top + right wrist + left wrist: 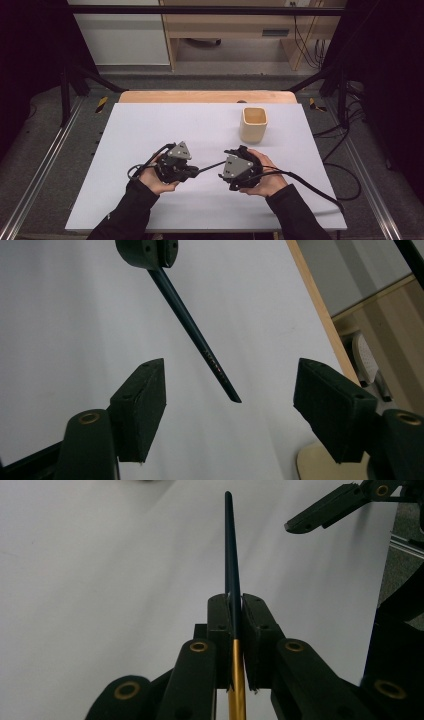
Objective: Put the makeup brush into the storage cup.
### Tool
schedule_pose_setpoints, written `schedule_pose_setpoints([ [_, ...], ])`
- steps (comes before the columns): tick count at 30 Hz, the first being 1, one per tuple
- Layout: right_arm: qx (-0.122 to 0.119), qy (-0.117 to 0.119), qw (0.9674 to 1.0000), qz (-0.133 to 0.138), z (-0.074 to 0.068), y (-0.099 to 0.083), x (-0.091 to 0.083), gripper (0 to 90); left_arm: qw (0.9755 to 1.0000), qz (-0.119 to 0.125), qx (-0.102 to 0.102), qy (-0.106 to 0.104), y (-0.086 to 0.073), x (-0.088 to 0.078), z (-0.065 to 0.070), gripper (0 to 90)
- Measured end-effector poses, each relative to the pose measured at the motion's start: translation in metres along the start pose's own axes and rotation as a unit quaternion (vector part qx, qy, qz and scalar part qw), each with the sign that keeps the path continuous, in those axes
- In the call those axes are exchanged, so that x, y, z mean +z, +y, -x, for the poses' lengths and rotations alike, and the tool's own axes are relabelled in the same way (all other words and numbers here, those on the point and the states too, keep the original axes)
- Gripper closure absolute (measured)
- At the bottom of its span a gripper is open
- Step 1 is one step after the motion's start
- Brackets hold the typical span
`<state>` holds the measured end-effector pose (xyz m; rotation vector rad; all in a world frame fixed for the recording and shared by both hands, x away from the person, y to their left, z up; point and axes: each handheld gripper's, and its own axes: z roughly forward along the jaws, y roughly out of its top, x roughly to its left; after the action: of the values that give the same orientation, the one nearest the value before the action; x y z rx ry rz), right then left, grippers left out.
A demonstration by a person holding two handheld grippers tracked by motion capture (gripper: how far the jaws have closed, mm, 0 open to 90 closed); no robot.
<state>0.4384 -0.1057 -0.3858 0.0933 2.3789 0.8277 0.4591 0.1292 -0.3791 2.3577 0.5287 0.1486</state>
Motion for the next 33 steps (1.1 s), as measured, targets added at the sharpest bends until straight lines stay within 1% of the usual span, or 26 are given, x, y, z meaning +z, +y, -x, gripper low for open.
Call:
schedule_pose_setpoints([
  [4,-0.026,0.0,0.9997,0.001,-0.001,0.002,0.0,33.7,1.0,-0.001,0.004,-0.003,0.003,0.001,0.001,83.0],
  [5,-0.026,-0.001,0.9997,0.001,-0.002,0.002,0.0,34.2,1.0,0.0,0.004,-0.004,0.004,0.001,0.001,83.0],
  [8,-0.05,-0.002,0.9988,0.002,-0.002,0.003,-0.001,36.0,1.0,-0.001,0.006,-0.007,0.006,0.002,0.002,82.9],
  [9,-0.053,-0.002,0.9986,0.001,-0.003,0.003,-0.001,36.9,0.9999,-0.003,0.007,-0.008,0.007,0.002,0.002,83.0],
  [12,-0.069,-0.003,0.9976,0.003,-0.003,0.004,-0.001,39.5,0.9999,-0.004,0.009,-0.011,0.01,0.002,0.004,83.0],
  [15,-0.087,-0.003,0.9962,0.003,-0.005,0.005,0.0,41.4,0.9999,0.003,0.008,-0.013,0.012,0.002,0.005,83.0],
  [18,-0.103,-0.001,0.9947,0.006,-0.007,0.005,0.001,43.8,0.9998,-0.001,0.01,-0.015,0.014,0.003,0.006,83.0],
  [23,-0.12,-0.002,0.9928,0.008,-0.007,0.004,0.004,48.3,0.9998,-0.002,0.012,-0.017,0.015,0.004,0.007,83.0],
  [29,-0.13,0.004,0.9915,0.004,-0.01,0.004,0.006,52.4,0.9998,0.002,0.012,-0.018,0.019,0.004,0.01,83.0],
  [32,-0.137,0.006,0.9905,0.005,-0.01,0.005,0.007,56.7,0.9997,0.001,0.014,-0.02,0.02,0.004,0.011,83.0],
  [33,-0.138,0.006,0.9904,0.005,-0.011,0.005,0.006,58.0,0.9997,0.003,0.012,-0.021,0.02,0.004,0.011,83.0],
])
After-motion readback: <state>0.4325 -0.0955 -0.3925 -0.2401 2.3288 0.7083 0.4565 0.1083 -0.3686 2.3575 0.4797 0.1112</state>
